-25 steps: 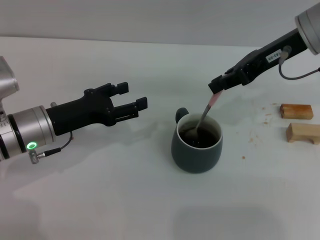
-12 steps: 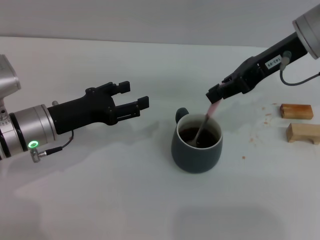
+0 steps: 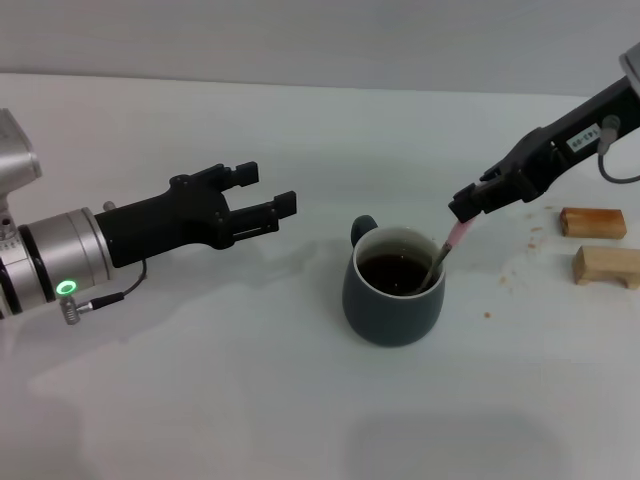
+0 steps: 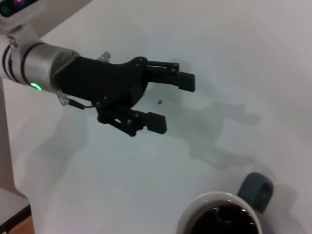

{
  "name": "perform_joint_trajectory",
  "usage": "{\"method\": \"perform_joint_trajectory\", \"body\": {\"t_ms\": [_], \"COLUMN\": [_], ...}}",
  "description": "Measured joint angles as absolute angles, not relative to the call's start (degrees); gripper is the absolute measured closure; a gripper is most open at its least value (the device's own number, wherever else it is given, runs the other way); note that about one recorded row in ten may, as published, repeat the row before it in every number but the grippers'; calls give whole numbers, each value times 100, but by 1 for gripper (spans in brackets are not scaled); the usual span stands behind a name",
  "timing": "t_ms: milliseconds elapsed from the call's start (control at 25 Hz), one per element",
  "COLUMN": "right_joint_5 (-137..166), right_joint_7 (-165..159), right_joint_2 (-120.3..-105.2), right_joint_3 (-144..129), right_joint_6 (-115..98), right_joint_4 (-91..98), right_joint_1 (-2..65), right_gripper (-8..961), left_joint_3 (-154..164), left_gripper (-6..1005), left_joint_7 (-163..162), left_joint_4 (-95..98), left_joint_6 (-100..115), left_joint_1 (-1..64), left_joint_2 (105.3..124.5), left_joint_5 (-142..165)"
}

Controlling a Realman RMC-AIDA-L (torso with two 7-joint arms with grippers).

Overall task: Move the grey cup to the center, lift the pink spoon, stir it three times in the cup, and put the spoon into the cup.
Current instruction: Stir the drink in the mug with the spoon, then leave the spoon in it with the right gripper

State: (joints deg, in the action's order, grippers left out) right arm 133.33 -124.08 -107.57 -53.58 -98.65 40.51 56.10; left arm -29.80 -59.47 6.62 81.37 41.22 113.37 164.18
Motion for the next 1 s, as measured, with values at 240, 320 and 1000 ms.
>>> {"method": "perform_joint_trajectory", "body": {"t_ms": [240,320,1000], "right_joint_5": [13339,13340,13340], "right_joint_7": [-12409,-12409,-12326], "right_joint_2": [-10718,-10716,-10851], "right_joint_3": [-5306,-5302,-5409], "right_joint_6": [-9708,-9637,-9561], "right_joint_4": [4078,4083,4085], "right_joint_1": [5602,5635,6003], "right_gripper": [851,852,851], "left_joint_3": [-2987,-2988,-2953], "left_gripper": [173,173,172], "left_joint_7": [-5938,-5927,-5902], "left_joint_4": [643,638,651], "left_joint_6": [8129,8125,8121], "left_joint_1": [4122,4122,4122], "left_joint_2": [11340,11347,11417], "left_joint_5": [16418,16418,16418]}}
